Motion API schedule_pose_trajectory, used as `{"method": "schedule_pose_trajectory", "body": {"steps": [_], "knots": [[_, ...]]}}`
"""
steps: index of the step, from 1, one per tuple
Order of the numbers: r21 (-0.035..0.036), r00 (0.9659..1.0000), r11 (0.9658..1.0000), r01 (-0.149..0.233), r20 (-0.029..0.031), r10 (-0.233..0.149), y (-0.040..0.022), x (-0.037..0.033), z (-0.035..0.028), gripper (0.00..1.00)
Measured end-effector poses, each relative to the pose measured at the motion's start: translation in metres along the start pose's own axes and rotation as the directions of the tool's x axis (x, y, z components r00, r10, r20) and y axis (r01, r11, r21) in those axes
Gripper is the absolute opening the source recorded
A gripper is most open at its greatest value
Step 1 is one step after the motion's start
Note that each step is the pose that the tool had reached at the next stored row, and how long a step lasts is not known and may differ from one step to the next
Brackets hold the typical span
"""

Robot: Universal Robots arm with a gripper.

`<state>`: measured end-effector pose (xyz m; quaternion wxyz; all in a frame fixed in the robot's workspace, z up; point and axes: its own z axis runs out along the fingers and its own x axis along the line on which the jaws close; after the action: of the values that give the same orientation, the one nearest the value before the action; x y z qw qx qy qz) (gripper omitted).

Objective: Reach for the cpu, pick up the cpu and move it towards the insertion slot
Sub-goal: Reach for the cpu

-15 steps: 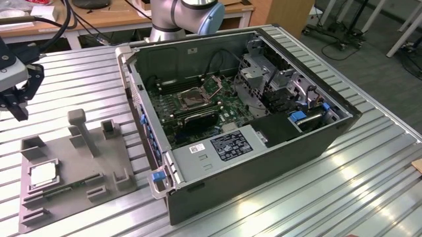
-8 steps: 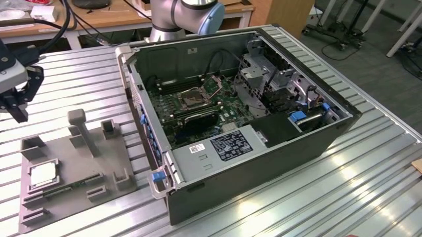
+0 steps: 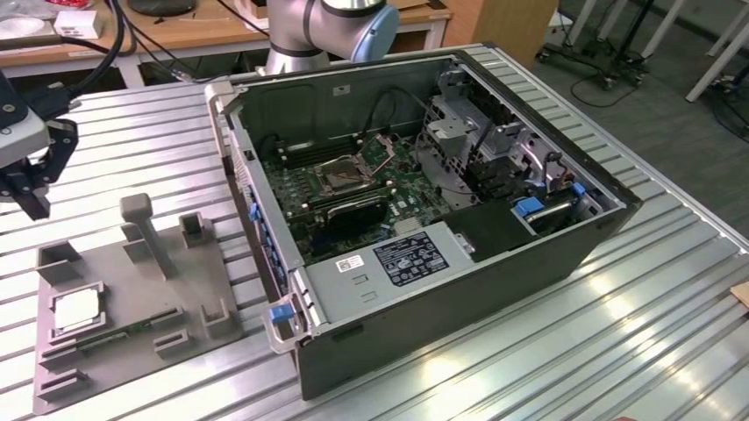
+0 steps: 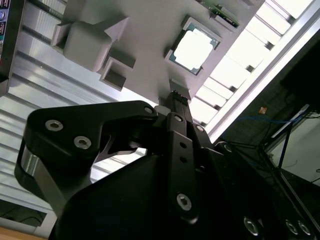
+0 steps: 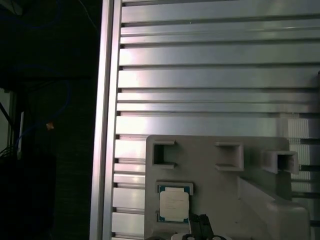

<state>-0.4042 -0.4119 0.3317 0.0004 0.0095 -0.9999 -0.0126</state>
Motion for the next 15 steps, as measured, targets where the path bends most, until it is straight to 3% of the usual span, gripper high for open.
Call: {"method": "schedule_pose_trajectory", "body": {"steps": [15], "knots": [[0.0103, 1.0, 0.9999, 0.0, -0.0003, 0.0, -0.0001, 0.0008, 0.0046, 0.11]]}}
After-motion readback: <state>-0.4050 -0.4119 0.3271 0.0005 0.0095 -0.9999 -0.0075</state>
